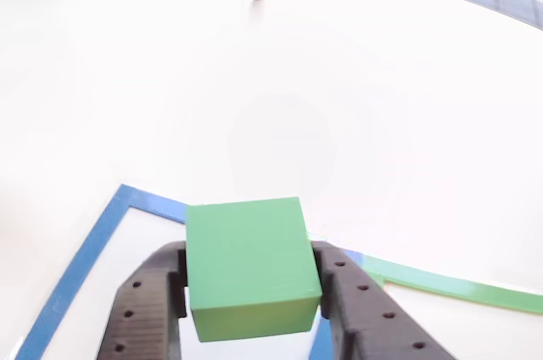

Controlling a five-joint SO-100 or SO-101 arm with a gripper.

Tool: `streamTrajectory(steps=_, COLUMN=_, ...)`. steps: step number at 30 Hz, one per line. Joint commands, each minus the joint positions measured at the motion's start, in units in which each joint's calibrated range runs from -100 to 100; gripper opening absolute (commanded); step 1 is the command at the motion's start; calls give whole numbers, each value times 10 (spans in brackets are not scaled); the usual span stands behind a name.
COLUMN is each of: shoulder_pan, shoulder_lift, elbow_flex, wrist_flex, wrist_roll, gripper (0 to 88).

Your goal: Tower of hanoi

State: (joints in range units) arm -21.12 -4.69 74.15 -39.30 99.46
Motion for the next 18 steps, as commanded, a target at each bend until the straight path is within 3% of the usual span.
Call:
streamTrajectory(steps=1, shoulder_pan=-20, shoulder_lift=63, elbow_flex=-2, wrist_flex=-113, wrist_roll=5, gripper=59)
streamTrajectory(steps=8, shoulder_pan=-26, shoulder_lift=178, elbow_flex=-23, wrist_flex=-207, wrist_roll=5, gripper=68)
streamTrajectory(steps=18, shoulder_pan=-27, shoulder_lift=235, elbow_flex=-34, wrist_flex=-236, wrist_roll=5, gripper=72)
